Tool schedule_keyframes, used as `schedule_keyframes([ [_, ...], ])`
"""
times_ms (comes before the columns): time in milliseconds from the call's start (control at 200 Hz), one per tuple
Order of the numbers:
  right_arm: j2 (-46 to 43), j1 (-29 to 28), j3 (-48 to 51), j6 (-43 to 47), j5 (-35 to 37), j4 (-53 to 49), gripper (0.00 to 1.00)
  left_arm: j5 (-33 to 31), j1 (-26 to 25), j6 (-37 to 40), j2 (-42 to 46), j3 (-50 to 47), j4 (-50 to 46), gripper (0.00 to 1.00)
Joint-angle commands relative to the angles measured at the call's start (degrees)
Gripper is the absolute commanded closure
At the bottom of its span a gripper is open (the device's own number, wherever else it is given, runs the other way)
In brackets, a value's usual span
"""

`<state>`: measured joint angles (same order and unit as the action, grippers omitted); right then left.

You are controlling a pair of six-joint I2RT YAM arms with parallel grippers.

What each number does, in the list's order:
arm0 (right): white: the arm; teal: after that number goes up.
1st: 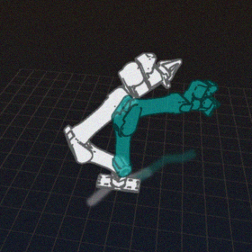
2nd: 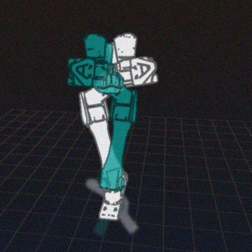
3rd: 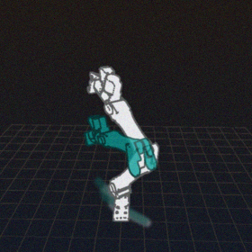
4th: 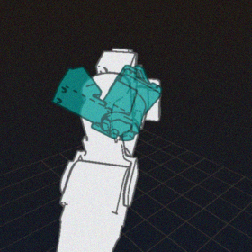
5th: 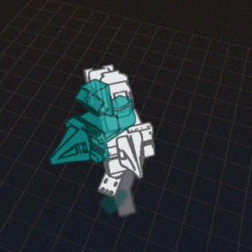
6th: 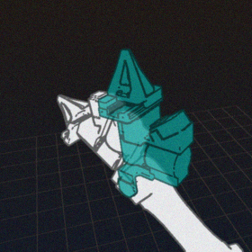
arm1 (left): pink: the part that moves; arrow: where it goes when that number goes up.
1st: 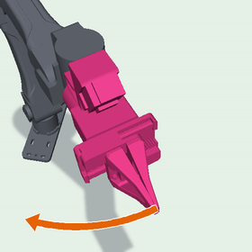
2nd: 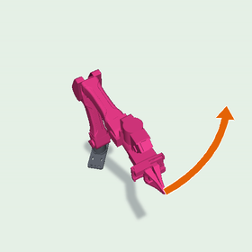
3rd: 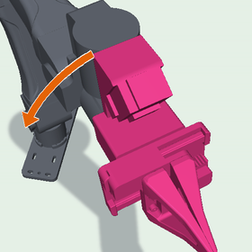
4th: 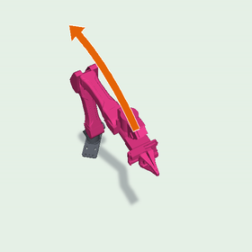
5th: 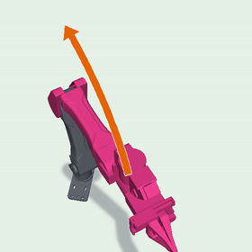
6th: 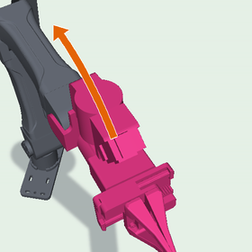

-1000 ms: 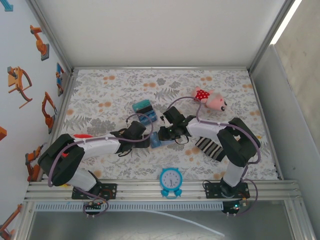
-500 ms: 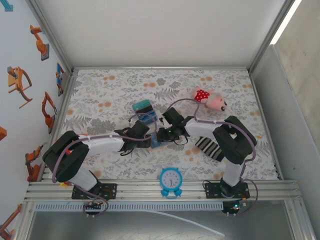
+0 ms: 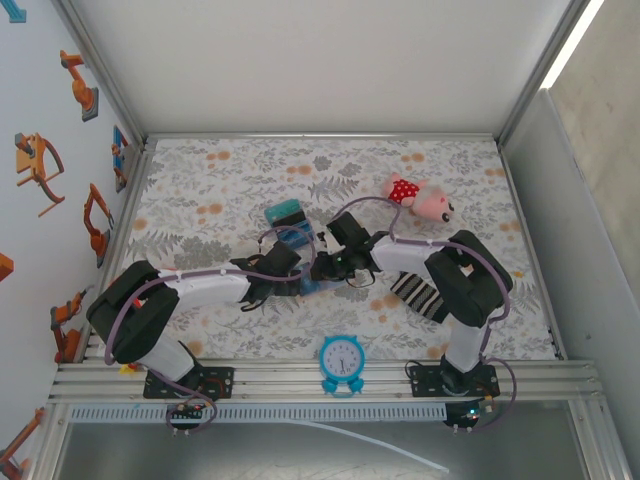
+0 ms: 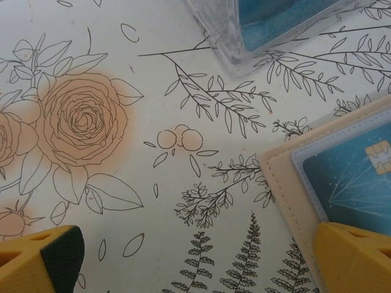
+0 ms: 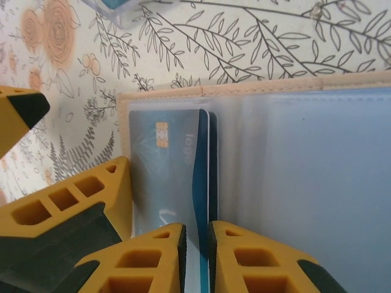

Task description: Take the credit cards out of the card holder

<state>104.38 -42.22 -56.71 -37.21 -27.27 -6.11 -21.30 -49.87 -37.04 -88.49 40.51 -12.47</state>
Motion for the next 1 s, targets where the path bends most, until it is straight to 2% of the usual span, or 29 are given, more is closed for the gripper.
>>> schedule_keyframes([
  [0, 0.12, 0.53, 1.54, -2.16, -4.02, 4.73, 0.83, 0.05, -0.49, 1.01, -0.97, 1.41, -2.47, 0.03],
  [436, 4.58, 1.44, 3.32, -5.87, -9.43, 11.46, 0.79, -0.47, -0.89, 1.4, -1.46, 2.45, -3.32, 0.03],
  [731, 4.55, 3.87, 9.2, -14.32, -16.25, 28.29, 0.87, -1.42, -0.95, 0.98, -1.33, 2.64, -4.72, 0.03],
  [992, 3.38, 4.86, 10.96, -14.62, -16.44, 29.51, 0.87, -2.14, -0.96, 0.81, -1.82, 2.89, -5.62, 0.03],
])
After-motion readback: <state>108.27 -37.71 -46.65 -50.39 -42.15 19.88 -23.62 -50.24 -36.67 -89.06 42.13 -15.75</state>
